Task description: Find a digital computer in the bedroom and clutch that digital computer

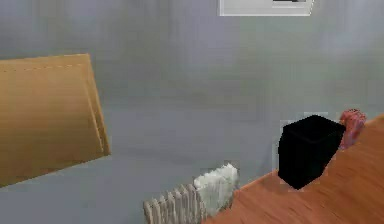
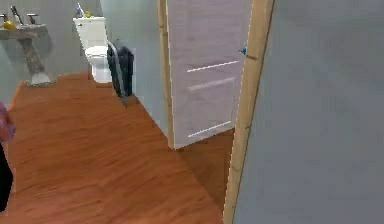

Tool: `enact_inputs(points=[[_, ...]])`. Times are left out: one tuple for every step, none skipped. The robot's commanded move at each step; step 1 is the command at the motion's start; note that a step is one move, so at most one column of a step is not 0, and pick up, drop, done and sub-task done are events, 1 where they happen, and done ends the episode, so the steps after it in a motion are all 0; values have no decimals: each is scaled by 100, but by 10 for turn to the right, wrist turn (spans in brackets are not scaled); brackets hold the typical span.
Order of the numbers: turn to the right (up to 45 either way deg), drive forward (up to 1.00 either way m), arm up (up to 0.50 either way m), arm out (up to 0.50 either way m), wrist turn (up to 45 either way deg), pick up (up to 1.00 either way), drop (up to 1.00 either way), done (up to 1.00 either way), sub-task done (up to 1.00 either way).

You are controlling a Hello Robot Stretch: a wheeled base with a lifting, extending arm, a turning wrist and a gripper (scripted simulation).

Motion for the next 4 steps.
enact_inputs(points=[[-450, 0, 0, 0, 0, 0, 0, 0, 0], [-450, 0, 0, 0, 0, 0, 0, 0, 0], [-90, 0, 0, 0, 0, 0, 0, 0, 0], [-30, 0, 0, 0, 0, 0, 0, 0, 0]])
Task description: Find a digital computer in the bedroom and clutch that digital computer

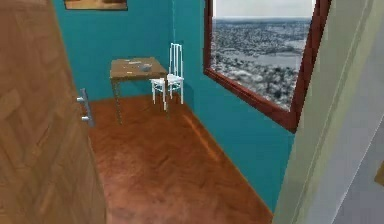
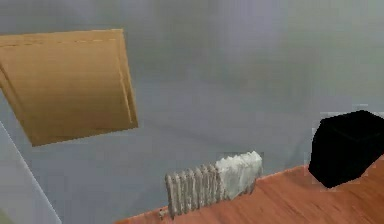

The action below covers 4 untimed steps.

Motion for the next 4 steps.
enact_inputs(points=[[0, 30, 0, 0, 0, 0, 0, 0, 0], [-210, 0, 0, 0, 0, 0, 0, 0, 0], [0, 100, 0, 0, 0, 0, 0, 0, 0], [0, 50, 0, 0, 0, 0, 0, 0, 0]])
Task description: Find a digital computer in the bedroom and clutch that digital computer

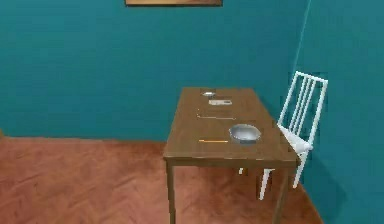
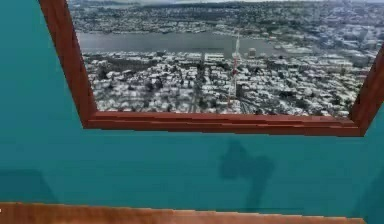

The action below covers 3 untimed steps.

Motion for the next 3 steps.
enact_inputs(points=[[-450, 0, 0, 0, 0, 0, 0, 0, 0], [-450, 0, 0, 0, 0, 0, 0, 0, 0], [0, 100, 0, 0, 0, 0, 0, 0, 0]])
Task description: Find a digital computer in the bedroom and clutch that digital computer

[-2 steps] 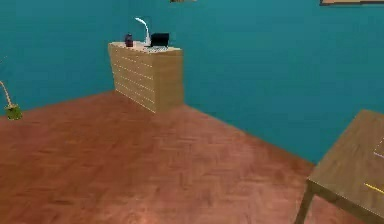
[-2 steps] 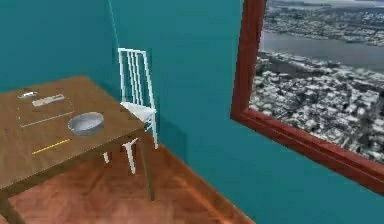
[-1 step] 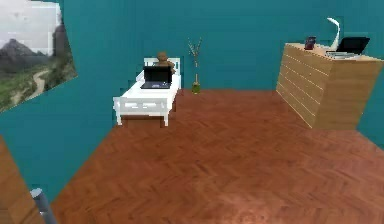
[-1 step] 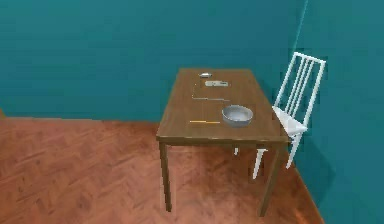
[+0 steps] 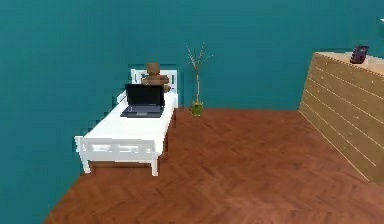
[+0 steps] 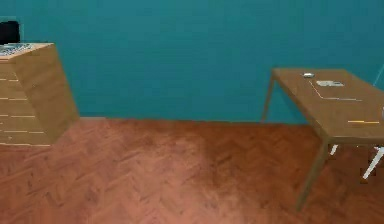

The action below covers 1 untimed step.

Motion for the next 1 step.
enact_inputs(points=[[0, 100, 0, 0, 0, 0, 0, 0, 0]])
